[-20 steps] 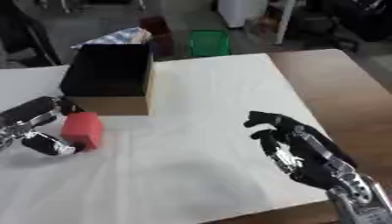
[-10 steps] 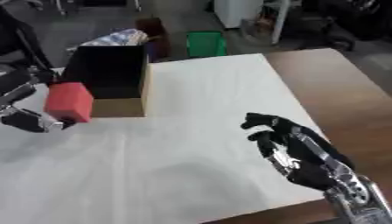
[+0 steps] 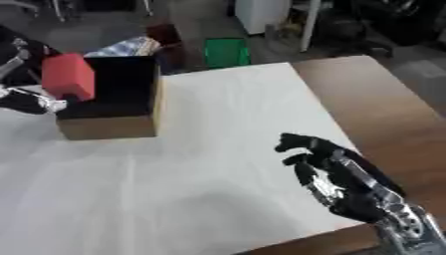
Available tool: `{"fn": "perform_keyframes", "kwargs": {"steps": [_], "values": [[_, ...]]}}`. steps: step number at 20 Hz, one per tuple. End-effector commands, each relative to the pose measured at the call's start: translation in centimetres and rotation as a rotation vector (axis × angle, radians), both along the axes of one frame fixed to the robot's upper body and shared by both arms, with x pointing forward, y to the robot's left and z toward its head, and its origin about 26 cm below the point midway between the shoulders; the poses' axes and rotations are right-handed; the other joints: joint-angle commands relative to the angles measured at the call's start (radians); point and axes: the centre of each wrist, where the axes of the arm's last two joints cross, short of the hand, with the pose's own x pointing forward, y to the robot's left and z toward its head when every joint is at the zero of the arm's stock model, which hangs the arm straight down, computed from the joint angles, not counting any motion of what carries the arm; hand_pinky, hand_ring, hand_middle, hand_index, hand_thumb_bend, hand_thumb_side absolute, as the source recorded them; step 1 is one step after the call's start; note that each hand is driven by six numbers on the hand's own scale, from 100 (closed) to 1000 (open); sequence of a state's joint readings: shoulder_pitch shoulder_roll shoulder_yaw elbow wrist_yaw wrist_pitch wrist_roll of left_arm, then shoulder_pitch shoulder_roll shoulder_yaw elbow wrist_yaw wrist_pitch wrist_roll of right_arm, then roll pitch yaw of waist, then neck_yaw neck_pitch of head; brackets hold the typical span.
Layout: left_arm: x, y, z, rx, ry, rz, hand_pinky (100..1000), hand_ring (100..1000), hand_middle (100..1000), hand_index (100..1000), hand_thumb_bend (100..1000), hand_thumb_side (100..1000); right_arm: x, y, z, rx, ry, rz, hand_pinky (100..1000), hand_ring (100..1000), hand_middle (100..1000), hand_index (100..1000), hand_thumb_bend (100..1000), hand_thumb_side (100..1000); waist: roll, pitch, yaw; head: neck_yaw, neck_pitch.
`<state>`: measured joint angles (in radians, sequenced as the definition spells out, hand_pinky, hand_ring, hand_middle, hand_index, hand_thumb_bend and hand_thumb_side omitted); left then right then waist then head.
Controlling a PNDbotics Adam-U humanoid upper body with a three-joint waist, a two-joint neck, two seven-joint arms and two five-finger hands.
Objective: Pick up objects on the table and place them in the box.
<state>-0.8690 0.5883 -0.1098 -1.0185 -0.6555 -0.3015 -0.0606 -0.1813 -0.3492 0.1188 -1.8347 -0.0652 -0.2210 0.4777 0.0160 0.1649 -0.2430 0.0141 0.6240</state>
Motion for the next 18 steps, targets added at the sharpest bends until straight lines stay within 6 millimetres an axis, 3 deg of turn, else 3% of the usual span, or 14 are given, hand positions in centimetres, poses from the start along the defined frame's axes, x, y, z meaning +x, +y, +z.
{"fn": "perform_keyframes", "kwargs": {"steps": [1,5,8,9,11,14,15,18], "values": [[0.5,1.9,0.7,-0.037,-0.056,0.09,625,598,302,563,273,200,0.2,0.2,1.0,-0.018,-0.029,0.029,780,1000,768,878,100,626,0.001,-0.004,-0.02,0.019,-0.025],[0.7,3.8,0.1,-0.093,-0.099,0.187,618,606,311,570,233,177,0.4,0.9,1.3,-0.021,-0.037,0.055,781,1000,768,878,100,652,0.01,0.02,-0.072,0.044,-0.048],[0.9,4.7,-0.3,-0.144,-0.12,0.235,629,660,429,674,264,165,0.5,1.3,1.4,-0.027,-0.04,0.073,781,1000,768,878,100,662,0.016,0.034,-0.104,0.057,-0.061],[1.0,4.8,-0.4,-0.15,-0.12,0.239,656,724,531,759,364,159,0.5,1.4,1.4,-0.028,-0.041,0.076,781,1000,768,878,100,665,0.017,0.037,-0.111,0.06,-0.063],[1.0,4.9,-0.3,-0.138,-0.102,0.231,702,790,665,832,532,137,0.6,1.5,1.4,-0.027,-0.041,0.076,781,1000,767,878,100,667,0.019,0.042,-0.12,0.065,-0.065],[1.1,4.7,-0.1,-0.093,-0.05,0.197,738,843,762,877,655,119,0.6,1.5,1.4,-0.026,-0.042,0.075,781,1000,767,878,100,666,0.02,0.044,-0.122,0.068,-0.065],[1.0,4.7,0.0,-0.08,-0.035,0.183,751,860,786,887,698,206,0.6,1.5,1.4,-0.025,-0.042,0.074,781,1000,767,878,100,665,0.02,0.044,-0.119,0.069,-0.064],[0.8,4.8,0.2,-0.067,-0.01,0.162,760,883,819,901,722,262,0.6,1.4,1.4,-0.026,-0.039,0.073,781,1000,767,878,100,667,0.019,0.041,-0.109,0.069,-0.063]]}}
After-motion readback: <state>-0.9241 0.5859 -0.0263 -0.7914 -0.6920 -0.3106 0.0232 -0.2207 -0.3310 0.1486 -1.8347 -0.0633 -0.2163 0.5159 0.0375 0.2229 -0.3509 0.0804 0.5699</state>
